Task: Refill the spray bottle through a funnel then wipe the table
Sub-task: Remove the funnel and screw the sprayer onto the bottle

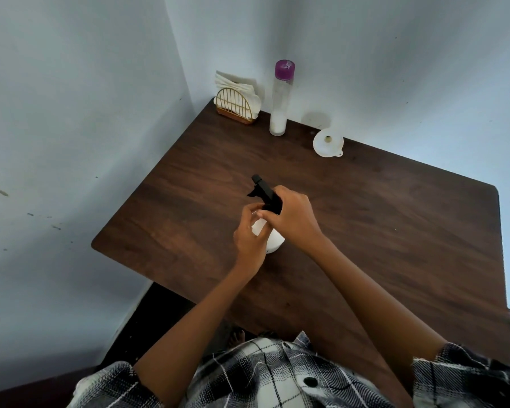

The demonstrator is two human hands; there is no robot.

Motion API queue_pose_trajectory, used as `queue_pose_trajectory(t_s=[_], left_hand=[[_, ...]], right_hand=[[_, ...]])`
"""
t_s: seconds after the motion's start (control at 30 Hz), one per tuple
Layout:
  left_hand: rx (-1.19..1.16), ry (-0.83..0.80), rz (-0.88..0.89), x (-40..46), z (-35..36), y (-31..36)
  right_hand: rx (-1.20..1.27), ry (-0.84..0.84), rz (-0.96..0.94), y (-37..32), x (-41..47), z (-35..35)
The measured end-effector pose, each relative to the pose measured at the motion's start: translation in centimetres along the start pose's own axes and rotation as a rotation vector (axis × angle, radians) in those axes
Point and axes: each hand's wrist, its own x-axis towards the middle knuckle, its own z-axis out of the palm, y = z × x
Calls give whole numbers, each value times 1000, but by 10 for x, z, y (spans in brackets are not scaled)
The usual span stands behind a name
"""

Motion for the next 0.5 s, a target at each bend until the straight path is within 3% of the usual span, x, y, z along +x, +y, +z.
queue_pose_trajectory(t_s=[0.2, 0.5], left_hand=[[84, -1, 77, -5, 1, -5], [160, -34, 121, -9, 0, -12]], right_hand=[[149, -112, -6, 8, -3, -6], [306, 260, 60, 15, -19, 33]])
